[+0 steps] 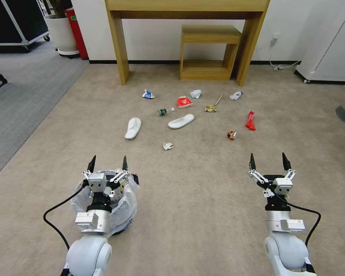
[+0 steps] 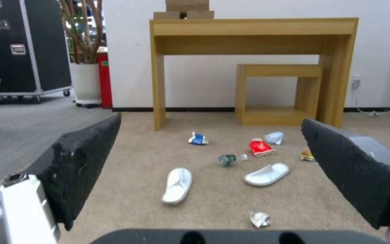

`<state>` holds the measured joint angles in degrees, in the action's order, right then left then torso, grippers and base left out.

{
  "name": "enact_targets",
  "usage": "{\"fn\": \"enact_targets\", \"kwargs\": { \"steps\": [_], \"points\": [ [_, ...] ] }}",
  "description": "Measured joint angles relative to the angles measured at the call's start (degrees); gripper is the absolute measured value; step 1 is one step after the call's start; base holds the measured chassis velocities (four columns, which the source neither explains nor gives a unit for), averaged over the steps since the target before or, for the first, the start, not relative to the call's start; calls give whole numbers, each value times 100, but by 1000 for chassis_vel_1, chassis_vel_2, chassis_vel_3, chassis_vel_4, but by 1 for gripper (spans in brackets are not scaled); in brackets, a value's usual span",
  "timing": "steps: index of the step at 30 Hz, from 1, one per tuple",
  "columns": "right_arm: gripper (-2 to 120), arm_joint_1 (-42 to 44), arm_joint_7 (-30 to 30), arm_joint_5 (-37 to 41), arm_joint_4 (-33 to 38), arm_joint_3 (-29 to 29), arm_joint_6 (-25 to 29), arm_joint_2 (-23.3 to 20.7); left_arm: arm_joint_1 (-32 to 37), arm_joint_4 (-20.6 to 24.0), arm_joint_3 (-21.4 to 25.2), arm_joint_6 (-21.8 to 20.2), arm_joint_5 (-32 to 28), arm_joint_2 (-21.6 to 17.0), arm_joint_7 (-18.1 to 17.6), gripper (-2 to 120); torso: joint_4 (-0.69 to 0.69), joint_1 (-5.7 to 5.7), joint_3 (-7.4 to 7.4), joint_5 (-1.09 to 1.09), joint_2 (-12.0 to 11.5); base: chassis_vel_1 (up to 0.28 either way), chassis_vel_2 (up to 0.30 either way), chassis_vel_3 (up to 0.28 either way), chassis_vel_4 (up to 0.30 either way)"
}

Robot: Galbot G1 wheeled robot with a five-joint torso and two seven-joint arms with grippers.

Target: Pick up the trash bin and place the garbage on the floor into it.

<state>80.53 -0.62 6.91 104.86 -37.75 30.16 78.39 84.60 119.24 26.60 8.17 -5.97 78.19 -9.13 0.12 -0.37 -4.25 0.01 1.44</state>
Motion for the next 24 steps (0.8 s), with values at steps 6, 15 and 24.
{"fn": "enact_targets", "kwargs": {
  "steps": [6,15,24],
  "points": [
    [100,-17,6,-1,-10,-4,10,-9,-23,-25,-22,0,0,13,-1,100,0,0,0,0,0,0,0,0,0],
    [100,-15,14,5,-34,-4,29,-51,-19,-26,-25,-18,-13,25,-1,100,0,0,0,0,0,0,0,0,0],
    [100,-53,24,-98,-130,-42,154,-23,2,-45,-58,-20,-9,42,-1,100,0,0,0,0,0,0,0,0,0]
  ]
}}
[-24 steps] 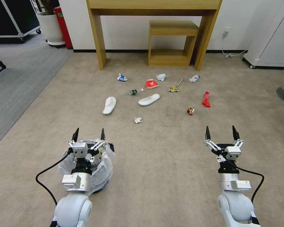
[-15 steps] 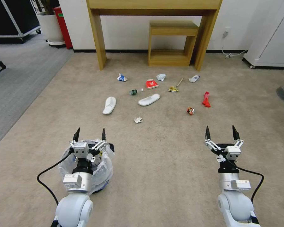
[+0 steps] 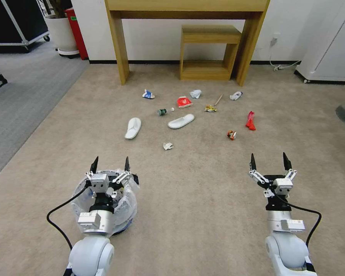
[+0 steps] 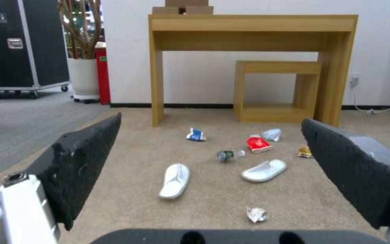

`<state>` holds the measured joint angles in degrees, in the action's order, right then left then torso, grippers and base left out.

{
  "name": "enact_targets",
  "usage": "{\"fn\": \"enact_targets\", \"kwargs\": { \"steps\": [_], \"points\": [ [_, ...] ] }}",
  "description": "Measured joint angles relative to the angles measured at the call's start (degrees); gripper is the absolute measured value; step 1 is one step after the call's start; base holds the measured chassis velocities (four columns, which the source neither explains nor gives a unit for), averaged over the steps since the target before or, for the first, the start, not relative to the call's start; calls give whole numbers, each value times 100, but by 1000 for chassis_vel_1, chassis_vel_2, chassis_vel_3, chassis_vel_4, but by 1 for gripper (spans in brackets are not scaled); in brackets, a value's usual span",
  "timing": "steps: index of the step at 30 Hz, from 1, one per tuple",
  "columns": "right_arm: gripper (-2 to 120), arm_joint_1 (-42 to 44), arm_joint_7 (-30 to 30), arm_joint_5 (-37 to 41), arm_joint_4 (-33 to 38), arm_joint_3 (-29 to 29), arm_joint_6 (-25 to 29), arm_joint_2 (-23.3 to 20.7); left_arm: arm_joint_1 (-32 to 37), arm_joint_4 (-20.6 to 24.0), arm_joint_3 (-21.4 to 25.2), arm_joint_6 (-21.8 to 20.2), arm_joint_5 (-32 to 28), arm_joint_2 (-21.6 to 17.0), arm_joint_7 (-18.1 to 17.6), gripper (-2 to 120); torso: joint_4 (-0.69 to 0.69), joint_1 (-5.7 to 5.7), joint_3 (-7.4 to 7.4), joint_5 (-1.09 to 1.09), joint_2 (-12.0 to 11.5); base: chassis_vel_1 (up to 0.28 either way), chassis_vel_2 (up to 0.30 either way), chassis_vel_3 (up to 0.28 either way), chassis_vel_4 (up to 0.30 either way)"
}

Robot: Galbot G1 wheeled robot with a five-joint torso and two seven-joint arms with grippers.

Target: Pick up the trash bin and place the garbage on the floor into it.

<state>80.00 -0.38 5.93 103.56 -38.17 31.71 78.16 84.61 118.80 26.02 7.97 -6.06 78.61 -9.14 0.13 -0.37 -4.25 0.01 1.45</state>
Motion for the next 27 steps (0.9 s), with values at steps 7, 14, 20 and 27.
{"fn": "enact_targets", "kwargs": {
  "steps": [7,14,20,27],
  "points": [
    [100,-36,9,44,-4,38,14,-4,-3,-1,3,0,-17,-1,2,100,0,0,0,1,0,76,64,-67,-70],
    [100,-42,125,95,-32,23,55,-2,14,12,8,0,-38,-5,-7,100,-2,0,0,-2,0,135,134,-123,-116],
    [100,-23,119,115,-27,52,70,10,33,30,-3,0,-43,-6,-2,100,0,0,0,2,0,20,30,-18,-13],
    [100,-11,113,45,-15,46,92,20,50,56,-7,0,-61,-17,-3,100,0,0,0,-1,0,38,48,-48,-45]
  ]
}}
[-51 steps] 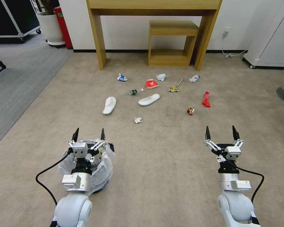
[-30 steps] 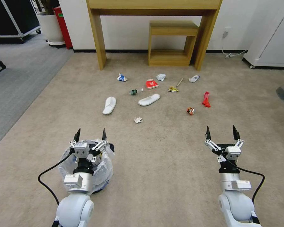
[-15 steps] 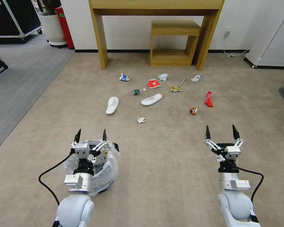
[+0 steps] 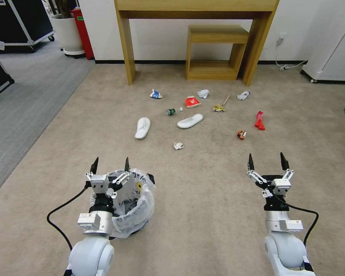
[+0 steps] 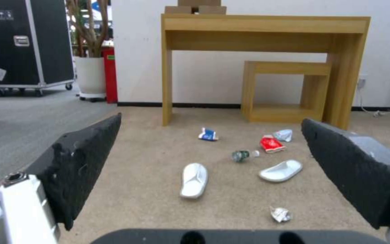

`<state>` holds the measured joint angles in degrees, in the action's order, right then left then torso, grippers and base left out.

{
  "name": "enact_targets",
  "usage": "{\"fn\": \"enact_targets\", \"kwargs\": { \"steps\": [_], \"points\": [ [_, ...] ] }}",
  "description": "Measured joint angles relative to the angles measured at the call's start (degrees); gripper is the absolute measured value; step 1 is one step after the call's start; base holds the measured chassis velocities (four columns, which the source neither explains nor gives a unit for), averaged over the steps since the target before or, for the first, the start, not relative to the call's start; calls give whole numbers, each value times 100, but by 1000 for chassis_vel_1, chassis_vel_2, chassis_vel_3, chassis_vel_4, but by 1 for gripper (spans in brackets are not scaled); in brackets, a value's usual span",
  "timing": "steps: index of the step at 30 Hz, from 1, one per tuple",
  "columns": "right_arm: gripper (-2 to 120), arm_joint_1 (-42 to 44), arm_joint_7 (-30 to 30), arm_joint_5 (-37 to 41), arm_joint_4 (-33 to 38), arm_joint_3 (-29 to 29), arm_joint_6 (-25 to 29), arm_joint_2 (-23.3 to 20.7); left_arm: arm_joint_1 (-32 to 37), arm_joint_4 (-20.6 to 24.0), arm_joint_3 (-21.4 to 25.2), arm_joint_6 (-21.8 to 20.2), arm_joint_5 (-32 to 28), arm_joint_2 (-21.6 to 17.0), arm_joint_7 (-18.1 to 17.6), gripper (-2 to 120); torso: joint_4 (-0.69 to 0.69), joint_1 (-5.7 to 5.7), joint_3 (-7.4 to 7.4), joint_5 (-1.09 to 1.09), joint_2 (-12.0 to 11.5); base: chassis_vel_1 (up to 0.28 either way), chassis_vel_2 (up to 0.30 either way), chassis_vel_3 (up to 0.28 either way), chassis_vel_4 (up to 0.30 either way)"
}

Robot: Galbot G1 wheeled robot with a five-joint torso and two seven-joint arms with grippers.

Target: Pick up the trash bin and place the garbage on the floor into it.

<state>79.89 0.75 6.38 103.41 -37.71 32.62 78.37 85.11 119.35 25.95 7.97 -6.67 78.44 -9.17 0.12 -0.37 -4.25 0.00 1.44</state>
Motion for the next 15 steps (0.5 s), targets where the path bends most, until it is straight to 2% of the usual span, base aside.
{"fn": "enact_targets", "kwargs": {
  "steps": [9,15],
  "points": [
    [100,25,-74,-25,37,-13,1,-6,39,60,-1,1,-15,-6,0,100,1,0,0,1,0,23,18,-17,-21],
    [100,68,-82,-46,84,-1,32,-4,78,106,11,-1,-64,-23,-2,100,0,0,0,0,0,103,124,-127,-116]
  ]
}}
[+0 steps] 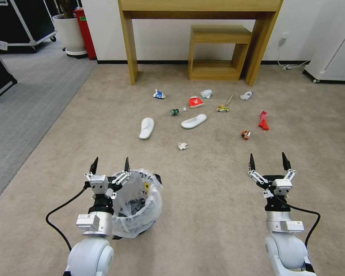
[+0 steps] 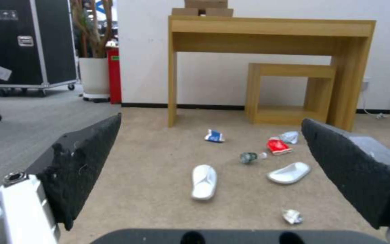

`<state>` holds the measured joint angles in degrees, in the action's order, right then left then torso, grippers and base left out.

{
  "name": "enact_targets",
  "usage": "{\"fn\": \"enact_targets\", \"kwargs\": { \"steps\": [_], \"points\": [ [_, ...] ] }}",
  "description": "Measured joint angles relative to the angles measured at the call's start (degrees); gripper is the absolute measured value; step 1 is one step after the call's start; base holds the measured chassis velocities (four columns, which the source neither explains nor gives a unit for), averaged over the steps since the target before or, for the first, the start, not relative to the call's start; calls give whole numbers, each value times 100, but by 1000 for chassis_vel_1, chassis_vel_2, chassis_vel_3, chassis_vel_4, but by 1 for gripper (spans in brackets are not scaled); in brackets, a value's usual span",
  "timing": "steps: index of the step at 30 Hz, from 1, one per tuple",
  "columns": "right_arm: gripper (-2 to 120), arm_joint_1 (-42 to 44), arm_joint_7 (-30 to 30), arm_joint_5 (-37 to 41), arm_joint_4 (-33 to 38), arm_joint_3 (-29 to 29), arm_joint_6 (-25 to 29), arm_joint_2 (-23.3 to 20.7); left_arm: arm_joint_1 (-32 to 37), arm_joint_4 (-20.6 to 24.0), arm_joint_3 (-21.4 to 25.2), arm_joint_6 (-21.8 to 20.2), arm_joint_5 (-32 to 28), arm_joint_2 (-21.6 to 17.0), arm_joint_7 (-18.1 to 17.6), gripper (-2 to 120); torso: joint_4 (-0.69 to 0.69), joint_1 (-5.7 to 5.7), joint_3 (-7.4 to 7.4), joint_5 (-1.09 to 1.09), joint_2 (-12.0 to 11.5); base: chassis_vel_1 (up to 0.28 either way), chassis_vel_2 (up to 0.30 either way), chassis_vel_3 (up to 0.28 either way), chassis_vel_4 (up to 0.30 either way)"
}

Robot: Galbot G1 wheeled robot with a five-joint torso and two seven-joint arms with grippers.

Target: Pick up the trash bin and place the garbage on the floor into it.

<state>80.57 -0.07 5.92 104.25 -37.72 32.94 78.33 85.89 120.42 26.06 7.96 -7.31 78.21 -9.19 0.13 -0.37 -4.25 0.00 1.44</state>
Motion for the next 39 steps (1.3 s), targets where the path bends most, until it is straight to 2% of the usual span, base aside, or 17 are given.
{"fn": "enact_targets", "kwargs": {
  "steps": [5,19,39],
  "points": [
    [100,28,1,-84,14,0,82,12,35,32,21,-4,-8,-2,-10,100,-2,0,0,0,0,106,114,-130,-101],
    [100,53,-230,-250,20,15,206,45,108,73,22,-3,22,14,-17,100,0,0,0,0,0,5,1,-1,-4],
    [100,-33,-83,-166,-111,31,268,73,127,49,-49,0,58,30,-9,100,0,0,0,0,0,-6,10,11,-8]
  ]
}}
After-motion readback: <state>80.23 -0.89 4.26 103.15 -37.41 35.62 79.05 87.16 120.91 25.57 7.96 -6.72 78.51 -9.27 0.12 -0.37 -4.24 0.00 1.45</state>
